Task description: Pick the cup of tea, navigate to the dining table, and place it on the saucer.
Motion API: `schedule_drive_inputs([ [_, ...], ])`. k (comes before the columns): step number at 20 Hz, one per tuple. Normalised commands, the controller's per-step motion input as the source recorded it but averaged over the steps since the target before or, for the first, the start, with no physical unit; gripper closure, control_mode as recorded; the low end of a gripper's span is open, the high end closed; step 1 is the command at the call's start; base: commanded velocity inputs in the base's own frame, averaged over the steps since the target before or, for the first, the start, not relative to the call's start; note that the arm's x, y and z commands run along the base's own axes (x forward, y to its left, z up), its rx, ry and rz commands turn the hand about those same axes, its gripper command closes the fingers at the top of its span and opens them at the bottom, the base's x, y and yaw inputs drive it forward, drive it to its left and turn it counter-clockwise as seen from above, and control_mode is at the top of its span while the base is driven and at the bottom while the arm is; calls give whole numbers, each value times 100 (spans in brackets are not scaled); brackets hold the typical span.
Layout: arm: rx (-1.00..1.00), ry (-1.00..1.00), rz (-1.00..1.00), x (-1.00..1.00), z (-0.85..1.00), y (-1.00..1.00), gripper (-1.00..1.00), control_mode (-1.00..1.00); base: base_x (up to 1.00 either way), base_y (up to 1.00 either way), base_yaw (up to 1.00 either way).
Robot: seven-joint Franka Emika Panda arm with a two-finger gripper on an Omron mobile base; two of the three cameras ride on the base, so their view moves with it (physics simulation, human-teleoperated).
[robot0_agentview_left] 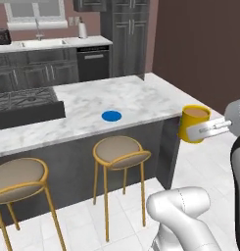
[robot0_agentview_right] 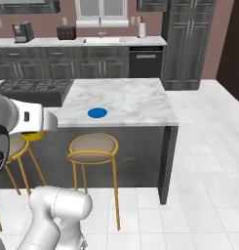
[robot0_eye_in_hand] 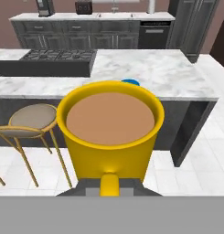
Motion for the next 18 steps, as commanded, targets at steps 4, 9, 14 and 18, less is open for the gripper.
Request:
schedule_drive_inputs([
  [4, 0, 0, 0, 0, 0, 0, 100, 100, 20, -78, 11],
  [9, 0, 0, 0, 0, 0, 0, 100, 100, 37, -42, 11],
  [14, 0, 0, 0, 0, 0, 0, 100, 100, 73, -50, 14],
  [18, 0, 0, 0, 0, 0, 0, 100, 100, 76, -8, 5],
])
